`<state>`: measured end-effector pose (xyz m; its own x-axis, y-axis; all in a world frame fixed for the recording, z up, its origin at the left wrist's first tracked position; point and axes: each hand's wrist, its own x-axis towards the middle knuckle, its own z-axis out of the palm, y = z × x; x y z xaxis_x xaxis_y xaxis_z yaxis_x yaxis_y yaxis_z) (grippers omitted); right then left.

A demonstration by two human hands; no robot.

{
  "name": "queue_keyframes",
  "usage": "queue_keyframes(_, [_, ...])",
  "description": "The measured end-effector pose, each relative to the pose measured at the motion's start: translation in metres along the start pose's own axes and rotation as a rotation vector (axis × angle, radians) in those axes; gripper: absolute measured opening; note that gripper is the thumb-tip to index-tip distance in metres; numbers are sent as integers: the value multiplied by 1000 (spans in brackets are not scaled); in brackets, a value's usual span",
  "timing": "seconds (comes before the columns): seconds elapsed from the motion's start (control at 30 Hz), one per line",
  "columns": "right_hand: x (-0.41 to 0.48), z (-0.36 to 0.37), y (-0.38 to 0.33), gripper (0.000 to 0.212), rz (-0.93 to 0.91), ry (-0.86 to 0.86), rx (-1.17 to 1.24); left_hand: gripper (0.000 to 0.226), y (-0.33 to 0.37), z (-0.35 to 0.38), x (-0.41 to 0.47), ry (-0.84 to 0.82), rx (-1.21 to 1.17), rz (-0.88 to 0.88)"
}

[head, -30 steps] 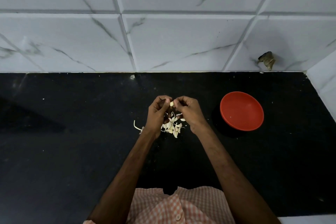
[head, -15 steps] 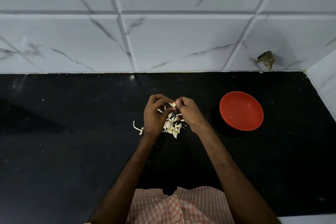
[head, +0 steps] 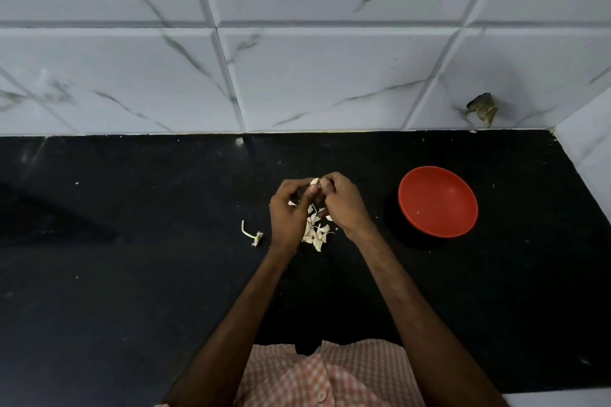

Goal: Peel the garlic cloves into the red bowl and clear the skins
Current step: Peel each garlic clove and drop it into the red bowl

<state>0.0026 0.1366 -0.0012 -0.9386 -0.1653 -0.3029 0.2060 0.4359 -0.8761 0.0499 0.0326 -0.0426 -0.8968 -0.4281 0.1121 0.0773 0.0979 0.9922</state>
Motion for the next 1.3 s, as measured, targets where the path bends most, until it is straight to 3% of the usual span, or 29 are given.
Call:
queue_keyframes(0.17, [-1, 0, 1, 22, -44, -4, -103, 20, 2, 3, -3, -12, -196, -200])
queue_keyframes(0.43, [0, -3, 5, 18, -63, -21, -230, 21, 4, 3, -2, -8, -376, -308])
queue_keyframes(0.67, [2, -4, 13, 12, -108, 55, -209, 23, -2, -1, -2, -27, -300, -338])
queue_keyframes(0.87, [4, -7, 26, 6, -189, 234, -217, 23, -2, -1, -1, 59, -259, -383])
queue_keyframes(0.93, [5, -11, 30, 4, -175, 218, -172, 23, -1, -3, 0, 39, -293, -425])
queue_keyframes(1.07, [3, -7, 31, 21, -216, 128, -111, 23, -2, -1, -3, -10, -301, -433])
queue_keyframes(1.3, [4, 0, 27, 5, -290, 141, -81, 19, 0, -3, 0, -24, -175, -335])
